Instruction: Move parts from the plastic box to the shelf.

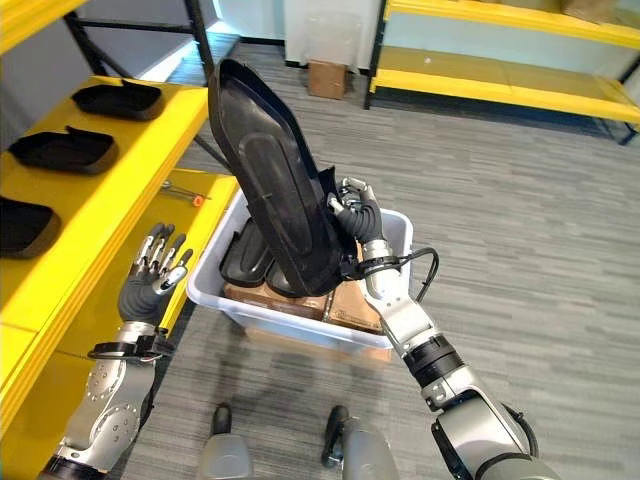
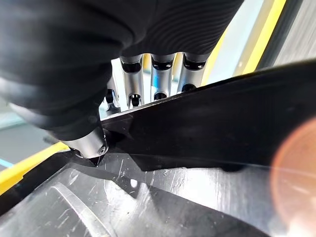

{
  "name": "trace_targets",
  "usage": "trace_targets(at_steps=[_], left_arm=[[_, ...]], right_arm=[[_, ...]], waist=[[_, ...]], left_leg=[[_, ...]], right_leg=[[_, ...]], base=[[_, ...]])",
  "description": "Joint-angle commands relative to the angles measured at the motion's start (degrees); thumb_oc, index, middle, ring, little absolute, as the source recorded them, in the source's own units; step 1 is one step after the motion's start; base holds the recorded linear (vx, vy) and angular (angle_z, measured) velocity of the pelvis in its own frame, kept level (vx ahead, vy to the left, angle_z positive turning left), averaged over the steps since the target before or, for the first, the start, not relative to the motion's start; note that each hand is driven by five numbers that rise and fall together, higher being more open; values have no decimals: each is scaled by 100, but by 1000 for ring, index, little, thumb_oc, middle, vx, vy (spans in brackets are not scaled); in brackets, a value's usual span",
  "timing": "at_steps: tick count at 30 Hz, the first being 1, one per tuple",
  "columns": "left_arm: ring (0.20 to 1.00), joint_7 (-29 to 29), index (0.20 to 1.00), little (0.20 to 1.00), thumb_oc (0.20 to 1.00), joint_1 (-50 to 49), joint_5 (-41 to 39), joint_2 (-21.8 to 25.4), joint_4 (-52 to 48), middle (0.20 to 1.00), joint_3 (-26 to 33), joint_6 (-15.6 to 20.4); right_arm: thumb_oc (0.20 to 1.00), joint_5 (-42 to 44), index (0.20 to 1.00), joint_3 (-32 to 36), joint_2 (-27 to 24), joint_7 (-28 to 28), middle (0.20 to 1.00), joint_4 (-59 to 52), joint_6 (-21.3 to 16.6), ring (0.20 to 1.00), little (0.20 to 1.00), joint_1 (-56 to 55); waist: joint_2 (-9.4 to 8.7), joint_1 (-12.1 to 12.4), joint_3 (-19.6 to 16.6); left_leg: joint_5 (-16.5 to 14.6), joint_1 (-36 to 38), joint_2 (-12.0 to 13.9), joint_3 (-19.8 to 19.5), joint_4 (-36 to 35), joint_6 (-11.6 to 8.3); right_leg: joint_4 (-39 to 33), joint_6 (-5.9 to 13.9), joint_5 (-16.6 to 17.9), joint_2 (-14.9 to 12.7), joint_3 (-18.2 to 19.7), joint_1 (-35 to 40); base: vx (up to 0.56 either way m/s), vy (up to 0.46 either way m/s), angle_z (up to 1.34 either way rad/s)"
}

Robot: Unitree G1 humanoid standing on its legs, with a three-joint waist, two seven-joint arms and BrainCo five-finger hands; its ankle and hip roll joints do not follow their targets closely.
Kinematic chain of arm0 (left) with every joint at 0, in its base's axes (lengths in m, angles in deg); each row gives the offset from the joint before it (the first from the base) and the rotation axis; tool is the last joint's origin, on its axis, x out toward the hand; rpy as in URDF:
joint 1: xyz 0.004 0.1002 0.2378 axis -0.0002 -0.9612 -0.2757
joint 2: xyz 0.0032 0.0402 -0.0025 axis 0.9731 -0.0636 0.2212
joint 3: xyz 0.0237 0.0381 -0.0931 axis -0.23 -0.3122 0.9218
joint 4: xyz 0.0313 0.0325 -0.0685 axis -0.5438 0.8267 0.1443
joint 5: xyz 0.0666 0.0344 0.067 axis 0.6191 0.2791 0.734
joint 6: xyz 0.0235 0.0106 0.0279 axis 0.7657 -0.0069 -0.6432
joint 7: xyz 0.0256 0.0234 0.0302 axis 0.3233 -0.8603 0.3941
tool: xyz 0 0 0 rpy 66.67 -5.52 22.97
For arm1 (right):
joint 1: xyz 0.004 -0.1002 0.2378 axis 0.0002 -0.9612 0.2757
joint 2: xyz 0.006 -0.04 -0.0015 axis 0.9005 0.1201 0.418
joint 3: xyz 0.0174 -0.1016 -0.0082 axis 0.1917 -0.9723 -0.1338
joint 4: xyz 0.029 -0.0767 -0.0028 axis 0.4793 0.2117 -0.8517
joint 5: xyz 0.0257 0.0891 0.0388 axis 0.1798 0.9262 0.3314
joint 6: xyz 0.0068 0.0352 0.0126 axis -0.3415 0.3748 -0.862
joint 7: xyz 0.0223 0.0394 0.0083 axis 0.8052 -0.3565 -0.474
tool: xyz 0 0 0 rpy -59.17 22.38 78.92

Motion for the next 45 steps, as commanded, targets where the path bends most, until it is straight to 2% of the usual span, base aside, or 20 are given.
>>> trace_targets(at_steps=[1, 3, 4, 5, 7, 9, 10, 11, 12, 20, 27, 29, 31, 32, 33, 34, 36, 38, 41, 45], left_arm=[[1000, -215, 1000, 1000, 1000, 239, 140, 10, -108, 1000, 26, 157], [1000, -236, 1000, 1000, 1000, 284, 130, -20, -115, 1000, -5, 145], [1000, -240, 1000, 1000, 1000, 341, 145, -76, -95, 1000, -67, 139], [1000, -240, 1000, 1000, 1000, 341, 148, -79, -99, 1000, -75, 140], [1000, -255, 1000, 1000, 1000, 244, 160, -118, -128, 1000, 18, 103], [1000, -262, 1000, 1000, 1000, 274, 193, -60, -145, 1000, 52, 102], [1000, -259, 1000, 1000, 1000, 268, 193, -57, -143, 1000, 54, 100], [1000, -284, 1000, 1000, 1000, 235, 268, -7, -127, 1000, 106, 96], [1000, -281, 1000, 1000, 1000, 229, 269, -4, -125, 1000, 109, 94], [1000, -139, 1000, 1000, 1000, 21, 471, 40, -35, 1000, 547, 114], [1000, 53, 1000, 1000, 1000, 29, 613, 57, 24, 1000, 779, 185], [1000, 78, 1000, 1000, 1000, 44, 628, 66, 27, 1000, 810, 193], [1000, 138, 1000, 1000, 1000, 157, 697, 162, 76, 1000, 850, 217], [1000, 138, 1000, 1000, 1000, 158, 696, 162, 77, 1000, 851, 218], [1000, 139, 1000, 1000, 1000, 218, 755, 219, 136, 1000, 835, 235], [1000, 140, 1000, 1000, 1000, 223, 756, 218, 137, 1000, 834, 235], [1000, 114, 1000, 1000, 1000, 323, 790, 185, 187, 1000, 716, 176], [1000, 77, 1000, 1000, 1000, 372, 809, 178, 194, 1000, 637, 148], [1000, 34, 1000, 1000, 1000, 365, 787, 172, 161, 1000, 590, 138], [1000, 13, 1000, 1000, 1000, 329, 712, 194, 118, 1000, 609, 157]], right_arm=[[200, 171, 200, 408, 153, 25, 200, -453, -463, 200, 200, 52], [200, 158, 200, 438, 126, 47, 200, -457, -435, 200, 200, 1], [200, 175, 200, 534, 98, 77, 200, -520, -417, 200, 200, -95], [200, 174, 200, 541, 89, 77, 200, -532, -413, 200, 200, -106], [200, 163, 200, 648, 104, -17, 200, -629, -352, 200, 200, -270], [200, 249, 200, 760, 144, -17, 200, -602, -382, 200, 200, -413], [200, 251, 200, 757, 150, -20, 200, -600, -382, 200, 200, -417], [200, 233, 200, 796, 179, -39, 200, -537, -341, 200, 200, -448], [200, 234, 200, 791, 185, -41, 200, -535, -340, 200, 200, -451], [200, 208, 200, 838, 328, -160, 200, -436, -223, 200, 200, -422], [200, 459, 200, 793, 615, -164, 200, -143, -186, 200, 200, -142], [200, 456, 200, 772, 645, -170, 200, -124, -176, 200, 200, -97], [200, 284, 200, 711, 612, -238, 200, -96, -123, 200, 200, -52], [200, 283, 200, 710, 613, -238, 200, -95, -123, 200, 200, -51], [200, 273, 200, 685, 594, -282, 200, -81, -119, 200, 200, -49], [200, 274, 200, 686, 592, -283, 200, -79, -120, 200, 200, -45], [200, 520, 200, 729, 554, -368, 200, -141, -165, 200, 200, -189], [200, 582, 200, 757, 488, -421, 200, -236, -191, 200, 200, -274], [200, 634, 200, 753, 469, -433, 200, -223, -212, 200, 200, -256], [200, 1013, 200, 678, 600, -471, 200, -91, -284, 200, 200, -105]], waist=[[-303, -105, -163], [-291, -145, -233], [-201, -200, -375], [-202, -205, -361], [-178, -216, -486], [-208, -147, -509], [-210, -159, -524], [-240, -91, -551], [-241, -103, -568], [-522, 353, -559], [-714, 736, -414], [-727, 767, -431], [-754, 697, -411], [-755, 704, -415], [-703, 640, -430], [-709, 636, -441], [-614, 483, -449], [-572, 341, -421], [-515, 269, -410], [-480, 83, -184]], left_leg=[[475, -24, -69, 549, 735, -1211], [354, 79, -48, 641, 752, -1220], [25, 270, -187, 696, 362, -1240], [117, 230, -208, 731, 342, -1185], [-216, 282, -446, 666, 188, -1084], [-230, 223, -592, 613, 167, -1050], [-315, 278, -584, 565, 159, -1087], [-270, 213, -737, 535, 90, -997], [-351, 269, -726, 491, 74, -1032], [-691, -89, -1302, 134, 326, -813], [-1083, -557, -1869, 8, 965, -590], [-1117, -558, -1928, -28, 973, -549], [-986, -601, -2117, -155, 922, -409], [-987, -605, -2113, -148, 920, -410], [-929, -536, -2206, -311, 813, -342], [-903, -555, -2214, -312, 800, -338], [-791, -378, -2286, -620, 582, -264], [-743, -263, -2315, -829, 487, -250], [-696, -181, -2302, -941, 403, -255], [-808, 34, -2365, -1205, 545, -262]], right_leg=[[-1227, 624, 133, -419, -362, 994], [-1320, 638, 164, -480, -515, 1056], [-1265, 789, 148, -610, -677, 1164], [-1287, 753, 244, -640, -769, 1143], [-1269, 875, 381, -832, -799, 1237], [-1393, 960, 529, -1001, -938, 1369], [-1370, 1017, 440, -986, -868, 1408], [-1497, 1047, 660, -1108, -1021, 1455], [-1482, 1105, 577, -1088, -948, 1493], [-2058, 1403, 1107, -1456, -1329, 1859], [-2250, 1679, 1795, -1856, -1422, 1908], [-2223, 1692, 1841, -1892, -1407, 1908], [-2030, 1528, 1945, -1813, -880, 1746], [-2015, 1526, 1938, -1814, -867, 1728], [-1748, 1443, 1828, -1576, -302, 1563], [-1746, 1441, 1838, -1584, -302, 1539], [-1264, 1217, 1404, -1133, 148, 1263], [-1146, 1097, 1167, -794, 438, 1016], [-1274, 1062, 1155, -697, 475, 764], [-2024, 1247, 1630, -574, 1187, 218]], base=[[-78, 28, 108], [35, 97, 124], [39, 141, 98], [65, 192, 104], [50, 252, 94], [72, 227, 34], [35, 193, 30], [89, 109, 26], [65, 251, 38], [41, 171, 35], [17, 212, 30], [64, 220, 24], [30, 258, 27], [19, 212, 66], [50, 125, 78], [77, 192, 100], [106, 181, 74], [93, 91, 69], [72, 21, 74], [75, -45, 32]])
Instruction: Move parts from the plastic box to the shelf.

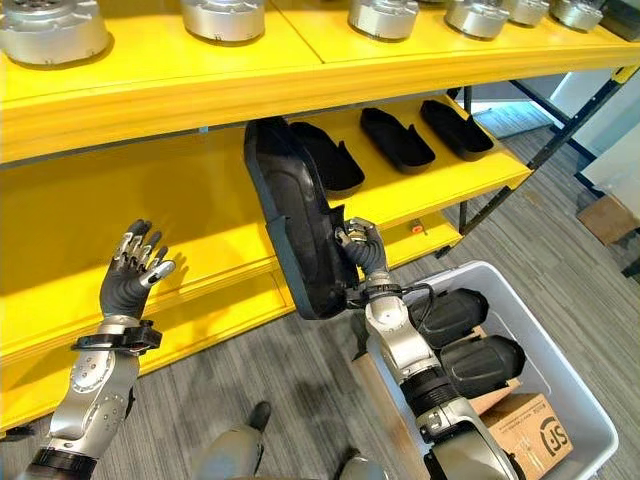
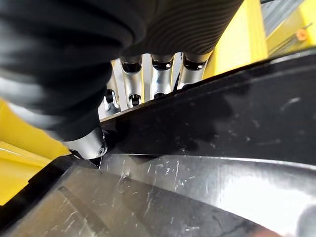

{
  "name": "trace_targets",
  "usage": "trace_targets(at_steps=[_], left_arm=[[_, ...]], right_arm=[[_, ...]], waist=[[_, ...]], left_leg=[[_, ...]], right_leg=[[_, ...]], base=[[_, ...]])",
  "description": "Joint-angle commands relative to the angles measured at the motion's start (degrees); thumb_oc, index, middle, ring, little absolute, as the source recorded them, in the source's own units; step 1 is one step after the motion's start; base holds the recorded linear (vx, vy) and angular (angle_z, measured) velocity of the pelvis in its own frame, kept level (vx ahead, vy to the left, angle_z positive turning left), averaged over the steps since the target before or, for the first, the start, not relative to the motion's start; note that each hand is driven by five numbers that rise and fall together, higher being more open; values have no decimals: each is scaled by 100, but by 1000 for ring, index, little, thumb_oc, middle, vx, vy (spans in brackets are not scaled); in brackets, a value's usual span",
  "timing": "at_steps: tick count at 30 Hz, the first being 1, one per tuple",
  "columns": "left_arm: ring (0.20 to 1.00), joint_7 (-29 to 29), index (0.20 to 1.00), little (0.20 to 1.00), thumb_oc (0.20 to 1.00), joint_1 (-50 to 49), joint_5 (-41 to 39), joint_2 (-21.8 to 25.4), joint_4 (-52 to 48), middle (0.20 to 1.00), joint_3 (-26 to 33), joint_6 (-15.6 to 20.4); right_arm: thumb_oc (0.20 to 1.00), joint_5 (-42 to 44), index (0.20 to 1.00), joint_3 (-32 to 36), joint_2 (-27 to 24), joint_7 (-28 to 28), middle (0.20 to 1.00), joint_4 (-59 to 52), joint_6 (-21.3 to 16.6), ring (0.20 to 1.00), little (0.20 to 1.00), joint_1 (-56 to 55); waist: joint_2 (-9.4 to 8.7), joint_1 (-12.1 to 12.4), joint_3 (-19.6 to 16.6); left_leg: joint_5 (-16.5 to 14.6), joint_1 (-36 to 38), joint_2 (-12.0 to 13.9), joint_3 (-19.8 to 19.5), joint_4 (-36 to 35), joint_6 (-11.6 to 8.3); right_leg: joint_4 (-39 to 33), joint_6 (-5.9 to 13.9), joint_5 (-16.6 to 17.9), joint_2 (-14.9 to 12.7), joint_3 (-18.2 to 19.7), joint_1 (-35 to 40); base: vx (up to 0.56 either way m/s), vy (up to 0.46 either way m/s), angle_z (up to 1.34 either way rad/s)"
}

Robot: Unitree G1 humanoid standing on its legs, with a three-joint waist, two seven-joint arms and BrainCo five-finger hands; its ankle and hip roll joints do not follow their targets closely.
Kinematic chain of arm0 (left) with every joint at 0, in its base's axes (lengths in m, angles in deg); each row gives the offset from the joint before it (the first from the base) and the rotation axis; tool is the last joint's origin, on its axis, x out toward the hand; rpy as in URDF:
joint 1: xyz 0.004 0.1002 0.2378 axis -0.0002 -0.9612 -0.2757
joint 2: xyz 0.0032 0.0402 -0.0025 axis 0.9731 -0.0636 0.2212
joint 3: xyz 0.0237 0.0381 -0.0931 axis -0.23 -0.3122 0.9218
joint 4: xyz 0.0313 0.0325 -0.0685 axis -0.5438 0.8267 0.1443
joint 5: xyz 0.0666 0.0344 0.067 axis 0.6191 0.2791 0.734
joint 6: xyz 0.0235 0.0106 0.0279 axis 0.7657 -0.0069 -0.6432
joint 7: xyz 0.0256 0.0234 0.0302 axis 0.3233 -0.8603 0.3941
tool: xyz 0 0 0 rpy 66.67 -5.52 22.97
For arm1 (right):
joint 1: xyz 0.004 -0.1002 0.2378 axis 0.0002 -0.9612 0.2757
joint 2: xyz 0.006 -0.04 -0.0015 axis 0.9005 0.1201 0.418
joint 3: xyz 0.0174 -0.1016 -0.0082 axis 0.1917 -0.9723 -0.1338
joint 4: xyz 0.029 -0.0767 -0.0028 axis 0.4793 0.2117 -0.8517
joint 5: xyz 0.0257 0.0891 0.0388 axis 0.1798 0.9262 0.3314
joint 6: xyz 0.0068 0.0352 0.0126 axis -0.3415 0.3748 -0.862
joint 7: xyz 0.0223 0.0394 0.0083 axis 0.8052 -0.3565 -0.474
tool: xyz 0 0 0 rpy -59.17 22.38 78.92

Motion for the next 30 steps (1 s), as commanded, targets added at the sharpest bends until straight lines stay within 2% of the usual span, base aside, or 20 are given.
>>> trace_targets(at_steps=[1, 3, 4, 7, 11, 13, 17, 26, 28, 30], left_arm=[[1000, -124, 1000, 1000, 1000, 85, 232, 110, -327, 1000, 53, 294], [1000, -112, 1000, 1000, 1000, 73, 280, 115, -294, 1000, 97, 285], [1000, -71, 1000, 1000, 1000, 4, 270, 96, -221, 1000, 247, 320], [1000, -29, 1000, 1000, 1000, -27, 273, -28, -59, 1000, 361, 356], [1000, -28, 1000, 1000, 1000, -98, 280, -65, -53, 1000, 412, 356], [1000, -14, 1000, 1000, 1000, -83, 262, -88, -50, 1000, 378, 342], [1000, -51, 1000, 1000, 1000, -81, 213, -123, -65, 1000, 277, 327], [1000, -31, 1000, 1000, 1000, -95, 114, -171, -71, 1000, 134, 304], [1000, -7, 1000, 1000, 1000, -109, 57, -225, -102, 1000, 141, 332], [1000, -15, 1000, 1000, 1000, -170, 9, -287, -162, 1000, 160, 350]], right_arm=[[200, 530, 200, 165, -27, -39, 200, -257, -490, 200, 200, 524], [200, 618, 200, 162, -19, -63, 200, -253, -493, 200, 200, 514], [200, 653, 200, 188, -53, -88, 200, -246, -448, 200, 200, 497], [200, 711, 200, 288, -147, -194, 200, -306, -460, 200, 200, 244], [200, 752, 200, 368, -209, -240, 200, -326, -455, 200, 200, 88], [200, 662, 200, 442, -250, -212, 200, -353, -458, 200, 200, -51], [200, 567, 200, 467, -282, -236, 200, -357, -485, 200, 200, -164], [200, 517, 200, 406, -340, -194, 200, -275, -536, 200, 200, -104], [200, 501, 200, 304, -371, -172, 200, -228, -535, 200, 200, 19], [200, 512, 200, 215, -372, -149, 200, -198, -581, 200, 200, 117]], waist=[[49, -151, 36], [37, -174, 45], [-15, -172, 24], [-85, -207, -128], [-58, -210, -264], [-39, -227, -367], [-42, -253, -461], [-8, -254, -526], [-40, -204, -475], [-70, -99, -353]], left_leg=[[-411, 817, -238, 538, -479, 122], [-452, 857, -255, 499, -454, 119], [-539, 943, -322, 438, -396, 118], [-654, 1082, -360, 353, -391, 98], [-695, 1217, -268, 262, -418, 46], [-744, 1321, -119, 165, -440, -37], [-803, 1418, 60, 111, -444, -147], [-780, 1439, 381, 45, -396, -362], [-771, 1284, 382, 65, 5, -455], [-409, 956, 272, 58, 775, -591]], right_leg=[[-297, 260, 939, -117, 520, -276], [-431, 284, 1016, -74, 650, -282], [-497, 323, 1160, -37, 692, -269], [-551, 292, 981, 32, 860, 26], [-447, 243, 843, 106, 768, 187], [-280, 148, 564, 189, 602, 316], [-152, 61, 306, 279, 392, 467], [167, -112, -95, 420, 190, 561], [126, -217, -188, 480, 179, 678], [-19, -326, -188, 532, 215, 872]], base=[[54, -31, 48], [72, -76, 46], [125, -150, 11], [125, -131, 15], [110, -134, 15], [117, -203, 13], [100, -183, 22], [54, -145, 9], [56, -176, 8], [19, -126, 8]])
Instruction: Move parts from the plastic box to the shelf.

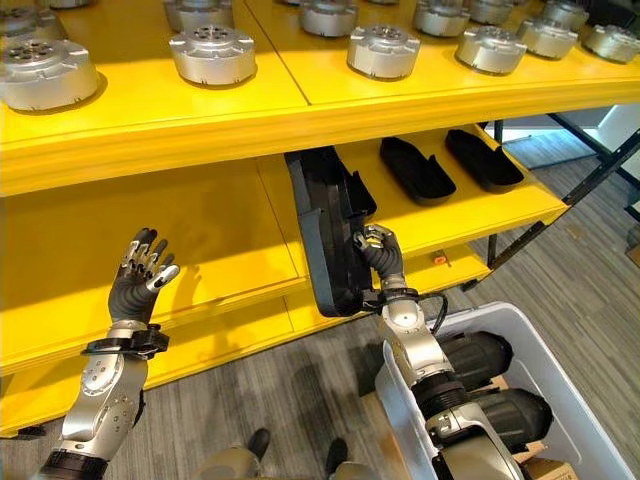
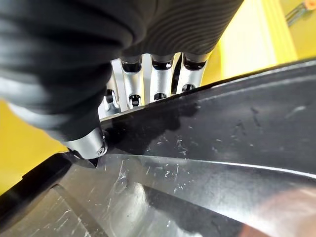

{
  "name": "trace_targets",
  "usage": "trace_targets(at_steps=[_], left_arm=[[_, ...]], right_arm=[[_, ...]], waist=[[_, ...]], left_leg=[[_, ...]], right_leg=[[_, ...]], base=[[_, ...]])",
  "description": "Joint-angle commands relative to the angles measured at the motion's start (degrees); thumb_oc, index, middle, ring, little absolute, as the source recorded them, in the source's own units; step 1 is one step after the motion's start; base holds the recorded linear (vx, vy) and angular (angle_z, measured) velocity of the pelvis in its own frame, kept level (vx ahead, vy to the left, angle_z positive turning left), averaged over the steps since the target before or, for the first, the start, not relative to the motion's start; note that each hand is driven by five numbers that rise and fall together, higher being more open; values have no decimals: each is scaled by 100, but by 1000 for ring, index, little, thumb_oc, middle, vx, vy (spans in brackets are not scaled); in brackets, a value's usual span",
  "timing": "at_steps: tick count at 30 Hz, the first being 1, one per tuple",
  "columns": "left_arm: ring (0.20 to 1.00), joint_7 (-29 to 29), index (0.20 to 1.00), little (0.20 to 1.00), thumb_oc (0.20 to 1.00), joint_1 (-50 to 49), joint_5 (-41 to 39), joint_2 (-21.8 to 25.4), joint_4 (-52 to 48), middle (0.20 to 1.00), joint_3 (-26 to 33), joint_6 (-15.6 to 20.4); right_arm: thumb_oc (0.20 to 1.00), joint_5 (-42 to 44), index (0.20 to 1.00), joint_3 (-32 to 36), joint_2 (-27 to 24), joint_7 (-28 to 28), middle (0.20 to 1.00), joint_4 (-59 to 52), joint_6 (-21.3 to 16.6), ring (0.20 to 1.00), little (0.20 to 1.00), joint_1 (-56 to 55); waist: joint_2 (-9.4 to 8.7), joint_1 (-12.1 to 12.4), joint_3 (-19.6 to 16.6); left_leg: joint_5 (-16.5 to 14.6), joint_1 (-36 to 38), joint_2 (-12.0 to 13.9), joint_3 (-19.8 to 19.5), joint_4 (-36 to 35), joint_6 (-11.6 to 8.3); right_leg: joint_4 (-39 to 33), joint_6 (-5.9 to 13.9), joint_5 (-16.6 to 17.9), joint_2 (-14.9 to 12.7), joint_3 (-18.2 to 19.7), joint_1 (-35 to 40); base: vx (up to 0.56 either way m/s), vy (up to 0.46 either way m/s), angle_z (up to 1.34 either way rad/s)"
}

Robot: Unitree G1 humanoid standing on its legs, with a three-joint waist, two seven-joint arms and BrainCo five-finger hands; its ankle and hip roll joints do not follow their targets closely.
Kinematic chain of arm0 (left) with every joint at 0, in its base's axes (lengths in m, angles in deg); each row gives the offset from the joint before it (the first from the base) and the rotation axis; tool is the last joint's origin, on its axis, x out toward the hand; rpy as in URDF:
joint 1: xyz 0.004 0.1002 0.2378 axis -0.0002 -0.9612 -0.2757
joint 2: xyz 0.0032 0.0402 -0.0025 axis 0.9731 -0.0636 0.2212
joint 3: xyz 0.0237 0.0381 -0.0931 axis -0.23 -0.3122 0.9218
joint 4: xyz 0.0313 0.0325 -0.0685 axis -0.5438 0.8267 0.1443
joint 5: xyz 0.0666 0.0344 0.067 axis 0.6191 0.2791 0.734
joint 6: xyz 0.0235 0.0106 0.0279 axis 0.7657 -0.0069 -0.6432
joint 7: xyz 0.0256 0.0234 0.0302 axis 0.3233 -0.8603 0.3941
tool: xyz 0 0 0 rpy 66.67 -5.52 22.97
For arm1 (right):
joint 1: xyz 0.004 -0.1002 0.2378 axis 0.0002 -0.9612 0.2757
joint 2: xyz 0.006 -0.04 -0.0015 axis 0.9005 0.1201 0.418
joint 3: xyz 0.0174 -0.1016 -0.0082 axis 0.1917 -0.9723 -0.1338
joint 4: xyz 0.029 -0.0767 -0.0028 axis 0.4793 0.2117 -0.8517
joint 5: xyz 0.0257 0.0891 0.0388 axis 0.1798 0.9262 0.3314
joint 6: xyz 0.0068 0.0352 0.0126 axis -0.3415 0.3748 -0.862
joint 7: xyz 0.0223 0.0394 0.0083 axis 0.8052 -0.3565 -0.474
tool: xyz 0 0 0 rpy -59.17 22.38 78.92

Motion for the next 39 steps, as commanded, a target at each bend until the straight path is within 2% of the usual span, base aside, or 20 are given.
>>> trace_targets(at_steps=[1, 2, 3, 4, 6, 7, 8, 9, 10, 11, 12, 13, 16, 17, 21, 26, 31, 34, 37, 39], left_arm=[[1000, -30, 1000, 1000, 1000, -183, -5, 100, -403, 1000, 13, 368], [1000, -44, 1000, 1000, 1000, -172, -29, 89, -419, 1000, 9, 374], [1000, -45, 1000, 1000, 1000, -166, -30, 90, -420, 1000, 9, 373], [1000, -27, 1000, 1000, 1000, -148, -47, 87, -468, 1000, -33, 355], [1000, -43, 1000, 1000, 1000, -150, -64, 112, -493, 1000, -76, 308], [1000, -46, 1000, 1000, 1000, -136, -68, 156, -507, 1000, -146, 312], [1000, -6, 1000, 1000, 1000, -74, -41, 173, -394, 1000, -164, 319], [1000, -6, 1000, 1000, 1000, -65, -40, 170, -382, 1000, -168, 325], [1000, 41, 1000, 1000, 1000, 49, -11, 163, -360, 1000, -193, 304], [1000, 43, 1000, 1000, 1000, 49, -9, 161, -361, 1000, -196, 303], [1000, 23, 1000, 1000, 1000, 41, -24, 134, -383, 1000, -195, 262], [1000, 9, 1000, 1000, 1000, 67, -30, 130, -365, 1000, -204, 271], [1000, -43, 1000, 1000, 1000, 115, -32, 146, -302, 1000, -274, 258], [1000, -78, 1000, 1000, 1000, 172, 7, 226, -315, 1000, -314, 271], [1000, -35, 1000, 1000, 1000, 272, 45, 397, -304, 1000, -288, 327], [1000, 39, 1000, 1000, 1000, 317, 49, 413, -313, 1000, -264, 348], [1000, 82, 1000, 1000, 1000, 353, 100, 431, -391, 1000, -308, 323], [1000, 76, 1000, 1000, 1000, 304, 133, 486, -412, 1000, -307, 298], [1000, 70, 1000, 1000, 1000, 260, 135, 580, -435, 1000, -313, 292], [1000, 47, 1000, 1000, 1000, 243, 192, 629, -471, 1000, -297, 278]], right_arm=[[200, -25, 200, -135, -178, 58, 200, -280, -607, 200, 200, 380], [200, -6, 200, -158, -176, 62, 200, -286, -620, 200, 200, 405], [200, -5, 200, -155, -177, 61, 200, -283, -621, 200, 200, 412], [200, -7, 200, -171, -208, 104, 200, -321, -628, 200, 200, 457], [200, -25, 200, -110, -235, 198, 200, -295, -616, 200, 200, 414], [200, -13, 200, -67, -255, 276, 200, -236, -614, 200, 200, 378], [200, -34, 200, -49, -256, 335, 200, -224, -620, 200, 200, 368], [200, -36, 200, -51, -258, 338, 200, -223, -621, 200, 200, 369], [200, -56, 200, 29, -290, 372, 200, -284, -612, 200, 200, 258], [200, -58, 200, 31, -292, 373, 200, -289, -610, 200, 200, 253], [200, -138, 200, 38, -241, 359, 200, -381, -561, 200, 200, 152], [200, -176, 200, 118, -226, 351, 200, -456, -572, 200, 200, 52], [200, -208, 200, 253, -214, 348, 200, -551, -578, 200, 200, -132], [200, -208, 200, 298, -139, 338, 200, -596, -562, 200, 200, -244], [200, -255, 200, 276, -29, 327, 200, -576, -511, 200, 200, -191], [200, -270, 200, 202, 52, 285, 200, -549, -483, 200, 200, -89], [200, -325, 200, 155, 138, 264, 200, -560, -418, 200, 200, 37], [200, -327, 200, 155, 157, 252, 200, -553, -406, 200, 200, 34], [200, -347, 200, 146, 175, 263, 200, -518, -413, 200, 200, 83], [200, -372, 200, 113, 203, 280, 200, -503, -408, 200, 200, 141]], waist=[[-114, 229, -171], [-119, 290, -43], [-113, 281, -38], [-144, 359, 135], [-149, 271, 119], [-119, 247, 128], [-38, 214, 129], [-34, 211, 127], [69, 130, 109], [69, 135, 109], [143, 178, -10], [189, 178, -52], [163, 172, -113], [106, 202, -168], [-38, 285, -236], [-127, 328, -258], [-262, 391, -278], [-285, 408, -281], [-154, 322, -113], [-43, 299, -15]], left_leg=[[20, -259, 45, 782, 1895, -180], [268, -512, -75, 775, 2398, -234], [257, -542, -83, 765, 2447, -230], [433, -973, -149, 963, 2835, -184], [536, -1107, 469, 1399, 2083, -112], [761, -1025, 1057, 1562, 675, -182], [1179, -1135, 1345, 1589, 79, -274], [1251, -1077, 1366, 1592, -50, -292], [1500, -1092, 1584, 2026, -506, -425], [1517, -1071, 1585, 2035, -539, -427], [1260, -794, 1582, 1906, -564, -370], [1246, -781, 1502, 1913, -574, -406], [1068, -838, 1331, 2040, -286, -369], [818, -891, 1142, 2116, 0, -291], [350, -1061, 842, 2282, 495, -128], [85, -1256, 700, 2359, 878, -55], [-240, -1451, 406, 2344, 1202, 146], [-327, -1391, 249, 2301, 1135, 302], [-250, -1205, 132, 2246, 842, 511], [-292, -1050, 114, 2284, 694, 554]], right_leg=[[673, -59, -449, 82, 75, -277], [640, -108, -451, 70, 52, -215], [641, -103, -449, 71, 40, -218], [627, -159, -469, 17, -31, -163], [614, -155, -571, -20, -207, -127], [613, -79, -710, -42, -267, -40], [626, -37, -796, -12, -256, 22], [636, -50, -806, 0, -261, 18], [653, -1, -858, -9, -362, 111], [652, -2, -859, -10, -359, 114], [641, 87, -900, -70, -335, 253], [589, 148, -916, -141, -333, 370], [472, 226, -856, -342, -349, 554], [383, 349, -747, -586, -365, 677], [297, 549, -493, -962, -331, 651], [221, 622, -351, -1104, -325, 629], [328, 758, 94, -1331, -391, 522], [770, 796, 464, -1424, -286, 296], [1803, 755, 1095, -1487, -44, -364], [1940, 718, 1047, -1528, -123, -560]], base=[[-30, -88, 18], [-40, -42, 26], [-57, -69, 42], [-5, -64, 59], [102, -1, 83], [204, 132, 92], [171, 108, 74], [177, 153, 54], [114, 89, 46], [263, 252, 55], [252, 275, 31], [319, 355, -8], [209, 270, -27], [208, 269, 0], [152, 262, 11], [61, 122, -8], [79, 180, 6], [55, 166, 4], [-9, 224, 12], [20, 170, -2]])
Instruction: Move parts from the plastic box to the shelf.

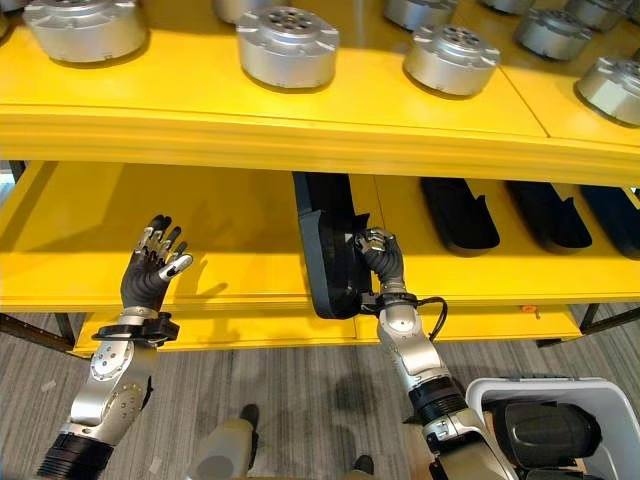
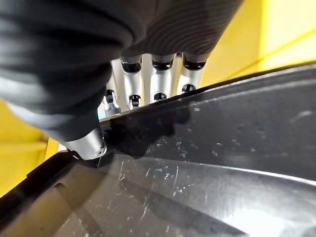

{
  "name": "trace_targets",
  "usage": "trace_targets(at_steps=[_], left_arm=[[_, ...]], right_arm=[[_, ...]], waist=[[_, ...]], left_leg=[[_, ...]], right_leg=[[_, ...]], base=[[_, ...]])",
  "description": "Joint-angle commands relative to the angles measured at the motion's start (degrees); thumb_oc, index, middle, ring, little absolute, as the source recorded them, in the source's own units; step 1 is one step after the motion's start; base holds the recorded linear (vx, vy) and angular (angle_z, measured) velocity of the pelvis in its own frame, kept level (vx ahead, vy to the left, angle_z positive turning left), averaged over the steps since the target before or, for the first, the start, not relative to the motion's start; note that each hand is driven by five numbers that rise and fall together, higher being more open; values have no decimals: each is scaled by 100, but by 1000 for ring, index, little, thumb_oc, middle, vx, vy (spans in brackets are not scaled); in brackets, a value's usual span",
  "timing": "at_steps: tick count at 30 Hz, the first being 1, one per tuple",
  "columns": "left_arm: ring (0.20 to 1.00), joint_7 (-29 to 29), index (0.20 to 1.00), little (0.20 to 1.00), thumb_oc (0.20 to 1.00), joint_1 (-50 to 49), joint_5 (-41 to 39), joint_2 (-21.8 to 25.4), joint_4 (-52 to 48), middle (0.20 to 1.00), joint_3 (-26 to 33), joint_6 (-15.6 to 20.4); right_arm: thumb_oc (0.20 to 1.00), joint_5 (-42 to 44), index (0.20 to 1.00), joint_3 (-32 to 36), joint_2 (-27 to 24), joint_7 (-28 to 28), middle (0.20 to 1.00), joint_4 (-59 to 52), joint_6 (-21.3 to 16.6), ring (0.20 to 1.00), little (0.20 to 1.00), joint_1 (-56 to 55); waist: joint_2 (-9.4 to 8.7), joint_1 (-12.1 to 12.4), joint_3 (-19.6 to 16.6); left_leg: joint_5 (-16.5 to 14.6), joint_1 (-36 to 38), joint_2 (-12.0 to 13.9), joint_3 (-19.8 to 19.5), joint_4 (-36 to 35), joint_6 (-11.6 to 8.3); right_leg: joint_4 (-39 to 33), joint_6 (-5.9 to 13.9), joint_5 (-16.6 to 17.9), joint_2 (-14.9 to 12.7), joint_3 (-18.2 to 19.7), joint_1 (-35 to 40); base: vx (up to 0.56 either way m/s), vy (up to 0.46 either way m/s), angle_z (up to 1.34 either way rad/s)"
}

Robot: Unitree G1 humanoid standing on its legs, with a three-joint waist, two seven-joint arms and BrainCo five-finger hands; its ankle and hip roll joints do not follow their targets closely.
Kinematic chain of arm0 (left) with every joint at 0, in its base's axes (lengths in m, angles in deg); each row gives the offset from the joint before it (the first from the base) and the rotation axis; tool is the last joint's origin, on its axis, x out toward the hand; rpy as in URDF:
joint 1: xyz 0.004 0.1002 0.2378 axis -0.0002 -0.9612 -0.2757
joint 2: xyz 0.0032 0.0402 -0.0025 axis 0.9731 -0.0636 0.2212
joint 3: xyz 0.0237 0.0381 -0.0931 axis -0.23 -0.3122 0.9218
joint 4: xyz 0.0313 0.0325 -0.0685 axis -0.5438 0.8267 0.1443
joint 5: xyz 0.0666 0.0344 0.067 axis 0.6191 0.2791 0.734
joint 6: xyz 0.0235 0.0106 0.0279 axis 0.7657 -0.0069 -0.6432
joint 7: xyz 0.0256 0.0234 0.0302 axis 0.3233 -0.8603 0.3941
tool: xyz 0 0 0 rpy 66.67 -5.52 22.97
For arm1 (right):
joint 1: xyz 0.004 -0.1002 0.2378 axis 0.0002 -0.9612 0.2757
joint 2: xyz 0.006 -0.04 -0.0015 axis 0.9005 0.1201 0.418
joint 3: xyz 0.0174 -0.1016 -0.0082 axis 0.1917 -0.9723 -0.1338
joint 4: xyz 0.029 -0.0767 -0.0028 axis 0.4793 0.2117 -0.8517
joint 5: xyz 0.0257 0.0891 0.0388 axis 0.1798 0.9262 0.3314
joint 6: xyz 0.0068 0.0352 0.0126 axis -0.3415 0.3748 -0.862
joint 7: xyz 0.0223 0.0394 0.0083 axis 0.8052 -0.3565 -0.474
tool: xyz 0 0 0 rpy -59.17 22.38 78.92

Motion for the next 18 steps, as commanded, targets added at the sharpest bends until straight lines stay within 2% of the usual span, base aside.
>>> trace_targets(at_steps=[1, 2, 4, 5, 6, 7, 8, 11, 12, 14, 17, 18], left_arm=[[1000, -41, 1000, 1000, 1000, -71, 245, 353, -570, 1000, 40, 298], [1000, -41, 1000, 1000, 1000, -69, 246, 354, -571, 1000, 42, 298], [1000, -22, 1000, 1000, 1000, 57, 180, 398, -518, 1000, 33, 368], [1000, -22, 1000, 1000, 1000, 58, 180, 398, -517, 1000, 33, 368], [1000, 74, 1000, 1000, 1000, 129, 183, 368, -453, 1000, 65, 381], [1000, 66, 1000, 1000, 1000, 106, 173, 334, -449, 1000, 81, 381], [1000, 55, 1000, 1000, 1000, 120, 157, 274, -409, 1000, 47, 366], [1000, -29, 1000, 1000, 1000, 167, 76, 192, -407, 1000, -44, 343], [1000, -121, 1000, 1000, 1000, 131, 24, 160, -488, 1000, -77, 304], [1000, -182, 1000, 1000, 1000, 43, -59, 145, -533, 1000, -93, 285], [1000, -228, 1000, 1000, 1000, -88, -144, 141, -595, 1000, -99, 249], [1000, -228, 1000, 1000, 1000, -92, -144, 140, -597, 1000, -97, 248]], right_arm=[[200, -157, 200, 130, -20, 51, 200, -431, -309, 200, 200, 370], [200, -156, 200, 130, -19, 51, 200, -428, -309, 200, 200, 375], [200, -131, 200, 136, -74, 123, 200, -287, -303, 200, 200, 687], [200, -131, 200, 136, -75, 123, 200, -286, -304, 200, 200, 689], [200, -185, 200, 69, -43, 191, 200, -214, -272, 200, 200, 881], [200, -205, 200, 60, -42, 176, 200, -209, -249, 200, 200, 865], [200, -210, 200, 38, -82, 158, 200, -225, -261, 200, 200, 794], [200, -124, 200, 28, -115, 95, 200, -237, -256, 200, 200, 719], [200, -101, 200, 59, -181, 71, 200, -240, -253, 200, 200, 637], [200, -113, 200, 89, -219, 77, 200, -197, -266, 200, 200, 567], [200, -116, 200, 58, -220, 104, 200, -99, -295, 200, 200, 570], [200, -116, 200, 55, -220, 104, 200, -97, -297, 200, 200, 570]], waist=[[169, -15, 108], [175, -21, 114], [188, -49, 361], [192, -51, 365], [168, -17, 459], [128, -18, 467], [107, -21, 461], [40, -55, 359], [64, -45, 292], [119, -68, 228], [167, -20, 150], [172, -22, 151]], left_leg=[[142, 398, -123, 89, -820, 279], [134, 405, -114, 81, -818, 274], [53, 361, -43, 22, -712, 125], [50, 361, -39, 19, -707, 124], [-12, 383, 85, 67, -616, 1], [-4, 383, 92, 58, -569, -33], [7, 443, 101, 17, -628, -70], [176, 476, 122, -63, -911, -190], [298, 478, 214, -199, -1051, -317], [397, 499, 373, -365, -1175, -442], [561, 578, 610, -436, -1408, -566], [570, 592, 620, -438, -1428, -573]], right_leg=[[489, 349, 953, -90, 38, -46], [475, 345, 951, -80, 24, -26], [-601, 487, 1094, -208, -241, -274], [-607, 485, 1097, -204, -246, -266], [-1057, 604, 1181, -300, -465, -395], [-1037, 645, 1223, -306, -443, -279], [-972, 607, 1047, -237, -329, -149], [-979, 619, 974, -189, -404, -83], [-942, 586, 760, -128, -568, 12], [-895, 483, 404, -4, -764, 130], [-861, 397, 151, 153, -964, 237], [-858, 391, 145, 162, -967, 242]], base=[[43, 56, -6], [25, -57, -13], [7, -113, -9], [40, -147, 7], [72, -157, 15], [110, -196, 10], [87, -164, 20], [61, -189, 41], [87, -275, 62], [88, -306, 64], [52, -200, 18], [56, -203, -3]])
